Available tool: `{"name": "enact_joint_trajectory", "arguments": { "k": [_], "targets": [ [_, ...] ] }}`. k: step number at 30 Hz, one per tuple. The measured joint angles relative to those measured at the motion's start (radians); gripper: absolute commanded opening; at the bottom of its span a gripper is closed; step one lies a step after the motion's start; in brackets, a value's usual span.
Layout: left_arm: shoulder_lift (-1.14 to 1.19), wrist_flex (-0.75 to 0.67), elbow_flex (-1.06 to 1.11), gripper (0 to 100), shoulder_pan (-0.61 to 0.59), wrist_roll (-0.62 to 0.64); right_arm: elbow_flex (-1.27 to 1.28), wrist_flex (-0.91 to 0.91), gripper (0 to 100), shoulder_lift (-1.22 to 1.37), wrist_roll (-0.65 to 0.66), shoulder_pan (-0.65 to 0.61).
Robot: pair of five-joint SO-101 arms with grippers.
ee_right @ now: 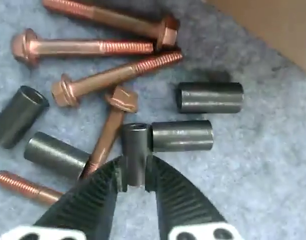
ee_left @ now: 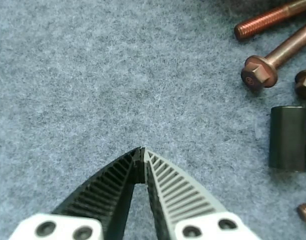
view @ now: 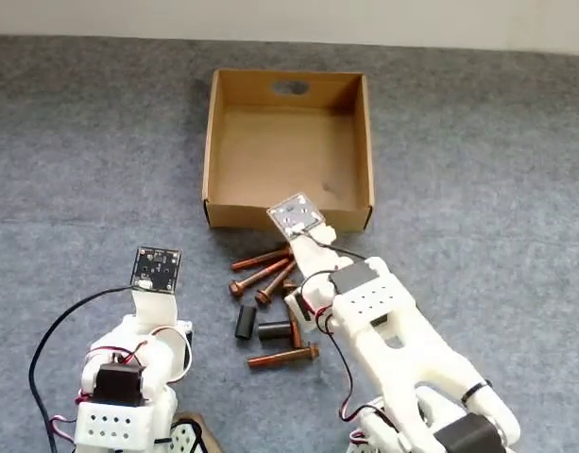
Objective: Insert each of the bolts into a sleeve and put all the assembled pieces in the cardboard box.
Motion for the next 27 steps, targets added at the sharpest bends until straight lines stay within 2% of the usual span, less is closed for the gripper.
{"name": "enact_joint_trajectory", "arguments": {
  "k": [2,7,12,16,21,27],
  "targets": [
    [0.0,0.0,0.0,1,0.0,0.0,0.0,-0.005,8.8,0.021,0.011,0.0],
    [0.0,0.0,0.0,1,0.0,0.0,0.003,-0.038,22.1,0.06,0.014,-0.003],
    [0.0,0.0,0.0,1,0.0,0.0,0.005,-0.066,15.9,0.112,0.017,-0.003],
    [0.0,0.0,0.0,1,0.0,0.0,0.006,-0.103,0.0,0.137,0.017,-0.003],
    [0.0,0.0,0.0,1,0.0,0.0,0.008,-0.094,0.6,0.094,0.017,0.0],
    [0.0,0.0,0.0,1,0.0,0.0,0.008,0.081,0.6,-0.169,0.017,0.023]
  ]
}}
